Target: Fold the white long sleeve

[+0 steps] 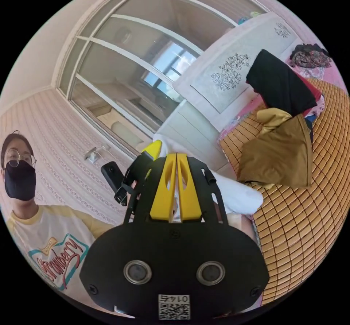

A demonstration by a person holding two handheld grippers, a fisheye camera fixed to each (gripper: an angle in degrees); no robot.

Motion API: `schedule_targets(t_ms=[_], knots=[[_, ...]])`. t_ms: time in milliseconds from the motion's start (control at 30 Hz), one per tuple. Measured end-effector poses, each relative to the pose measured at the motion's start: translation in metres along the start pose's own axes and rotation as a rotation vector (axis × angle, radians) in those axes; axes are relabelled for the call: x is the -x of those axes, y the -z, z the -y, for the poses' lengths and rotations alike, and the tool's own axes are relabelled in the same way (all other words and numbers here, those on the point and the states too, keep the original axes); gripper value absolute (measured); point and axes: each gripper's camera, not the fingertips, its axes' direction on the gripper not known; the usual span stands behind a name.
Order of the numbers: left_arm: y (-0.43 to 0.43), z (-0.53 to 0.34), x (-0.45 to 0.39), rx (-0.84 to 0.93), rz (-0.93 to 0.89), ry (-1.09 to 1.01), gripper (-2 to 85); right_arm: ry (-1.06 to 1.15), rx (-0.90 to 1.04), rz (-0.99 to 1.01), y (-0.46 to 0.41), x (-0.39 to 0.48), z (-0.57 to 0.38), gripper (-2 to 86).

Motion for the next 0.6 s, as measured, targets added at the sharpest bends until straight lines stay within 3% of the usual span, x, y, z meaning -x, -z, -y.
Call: schedule_targets(t_ms=[367, 500, 600], knots=[[-0.064, 0.132, -0.24, -0.177, -0.468, -0.41, -0.8, 0.268, -0.581, 0.003, 0.277, 0.088, -0.029, -0.4], [-0.124, 0.121, -0.321, -0.057, -0.615, -0.51, 0.2, 0.291, -0.717, -0.352, 0.375, 0.099, -0.098, 0.0], [-0.197, 0.056, -0.349, 0.227, -0.713, -0.437, 3.3, 0.046, -0.676, -0.75, 0.421, 0.061, -0.179, 0.7]])
